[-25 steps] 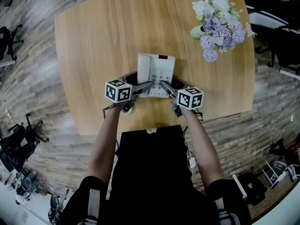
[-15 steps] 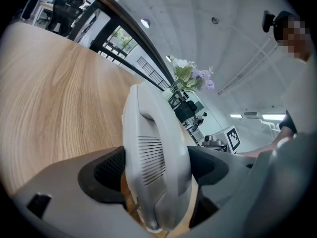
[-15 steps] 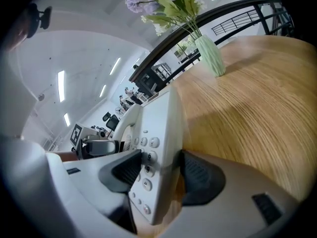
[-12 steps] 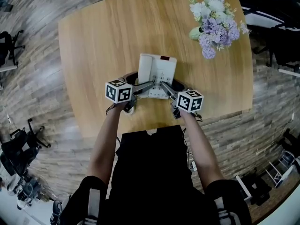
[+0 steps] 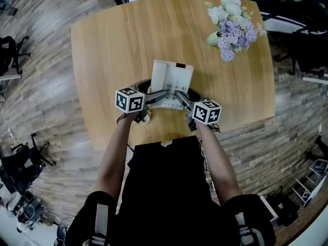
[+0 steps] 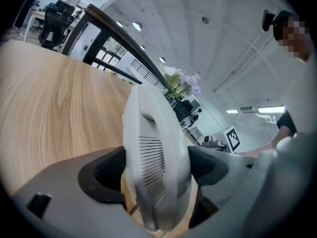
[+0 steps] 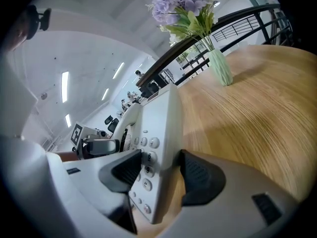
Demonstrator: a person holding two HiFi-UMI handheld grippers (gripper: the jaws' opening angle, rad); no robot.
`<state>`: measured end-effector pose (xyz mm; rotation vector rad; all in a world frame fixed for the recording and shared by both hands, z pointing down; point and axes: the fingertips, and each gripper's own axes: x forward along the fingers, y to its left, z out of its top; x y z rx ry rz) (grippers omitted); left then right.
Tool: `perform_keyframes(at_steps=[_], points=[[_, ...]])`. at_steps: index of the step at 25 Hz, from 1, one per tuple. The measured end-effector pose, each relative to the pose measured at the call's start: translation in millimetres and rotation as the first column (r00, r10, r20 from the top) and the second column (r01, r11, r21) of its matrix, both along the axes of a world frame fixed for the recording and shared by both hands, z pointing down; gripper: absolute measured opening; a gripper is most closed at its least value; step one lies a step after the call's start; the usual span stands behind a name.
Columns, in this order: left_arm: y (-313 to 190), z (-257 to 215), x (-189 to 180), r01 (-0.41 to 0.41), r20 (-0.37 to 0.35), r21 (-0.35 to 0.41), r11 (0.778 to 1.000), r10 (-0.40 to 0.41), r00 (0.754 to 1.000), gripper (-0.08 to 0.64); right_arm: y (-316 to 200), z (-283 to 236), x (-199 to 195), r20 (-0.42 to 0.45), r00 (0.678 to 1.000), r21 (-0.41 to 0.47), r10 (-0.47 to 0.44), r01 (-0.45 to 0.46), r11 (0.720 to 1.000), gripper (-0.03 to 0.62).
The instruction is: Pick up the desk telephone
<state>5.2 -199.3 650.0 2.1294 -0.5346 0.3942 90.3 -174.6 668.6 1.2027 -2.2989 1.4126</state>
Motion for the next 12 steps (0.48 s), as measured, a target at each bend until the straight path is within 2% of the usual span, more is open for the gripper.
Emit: perform_keyframes(at_steps=[12], points=[[-6, -45, -23, 0.034, -0.017, 0.099, 0.995, -0.033, 0.999, 0.393, -8, -43, -23, -0.018, 1.0, 0.096, -0.006, 0.008, 0.995, 0.253]])
